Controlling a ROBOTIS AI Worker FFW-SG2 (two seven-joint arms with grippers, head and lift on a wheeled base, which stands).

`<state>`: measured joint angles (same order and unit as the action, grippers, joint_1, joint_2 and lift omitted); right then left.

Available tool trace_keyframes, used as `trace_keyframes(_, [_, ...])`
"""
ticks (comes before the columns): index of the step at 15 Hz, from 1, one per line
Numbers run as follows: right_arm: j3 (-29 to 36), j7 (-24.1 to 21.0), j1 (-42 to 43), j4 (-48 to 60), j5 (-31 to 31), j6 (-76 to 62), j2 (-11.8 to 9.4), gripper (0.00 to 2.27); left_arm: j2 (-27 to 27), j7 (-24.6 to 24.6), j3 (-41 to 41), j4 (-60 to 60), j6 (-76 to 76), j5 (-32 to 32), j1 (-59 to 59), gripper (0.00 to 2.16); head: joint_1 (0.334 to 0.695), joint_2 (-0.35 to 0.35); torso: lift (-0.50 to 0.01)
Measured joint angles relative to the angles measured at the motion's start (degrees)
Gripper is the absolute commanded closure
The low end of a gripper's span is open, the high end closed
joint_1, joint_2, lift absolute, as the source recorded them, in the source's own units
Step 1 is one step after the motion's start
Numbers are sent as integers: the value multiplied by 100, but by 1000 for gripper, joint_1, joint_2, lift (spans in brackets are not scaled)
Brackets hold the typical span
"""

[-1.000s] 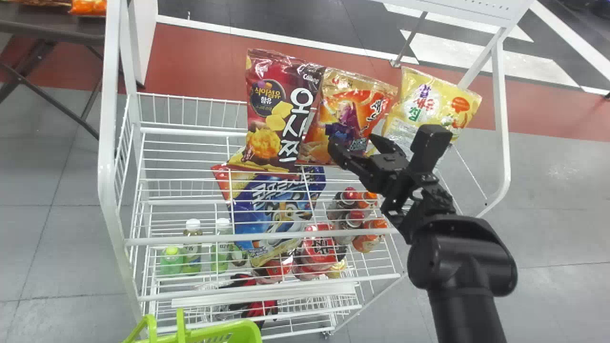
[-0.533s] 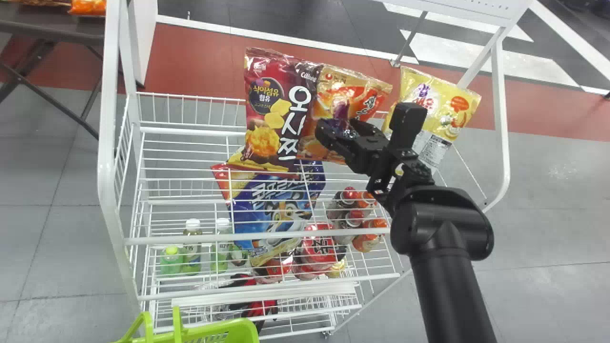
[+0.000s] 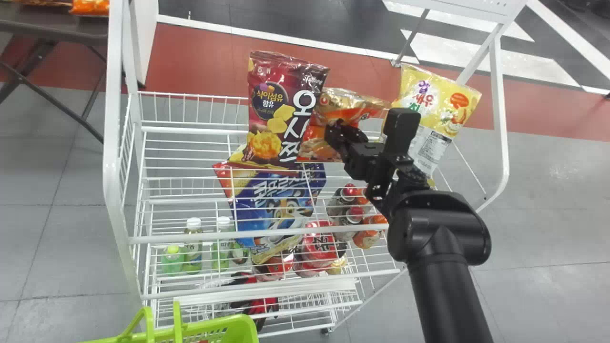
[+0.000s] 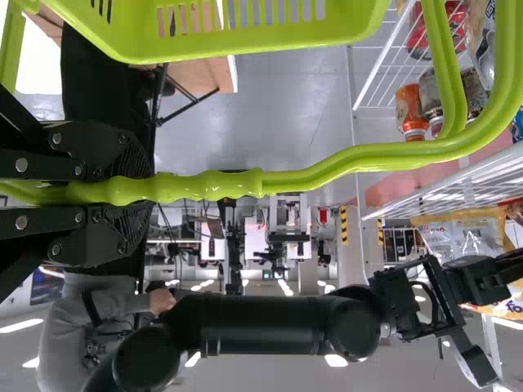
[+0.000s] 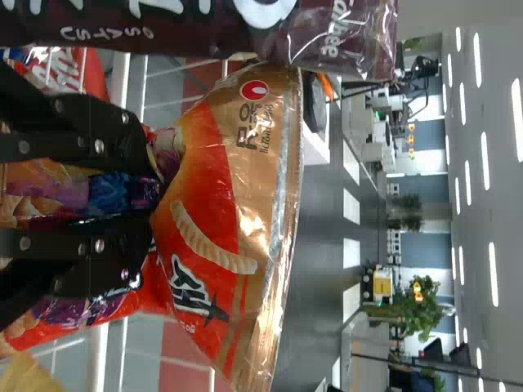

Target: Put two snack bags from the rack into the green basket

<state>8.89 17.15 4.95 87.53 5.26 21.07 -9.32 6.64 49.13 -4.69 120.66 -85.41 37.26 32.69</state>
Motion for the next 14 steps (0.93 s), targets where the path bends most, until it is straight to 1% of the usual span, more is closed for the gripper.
trace_keyframes(4, [138,-28,-20,43,76,44,3,2246,4,0,-2,0,-22,0,-26,2138,695,-350,-7])
trace_keyframes(6, [226,-22,-32,165,225,57,2,2246,4,-8,3,0,-31,0,-33,2138,695,-350,-7])
trace_keyframes(11, [453,162,-426,957,920,252,0,2246,1,-9,16,7,-40,6,-34,2138,695,-350,-7])
trace_keyframes(14, [526,188,-882,1797,1159,729,0,2246,0,4,28,41,-66,9,-11,2138,695,-350,-7])
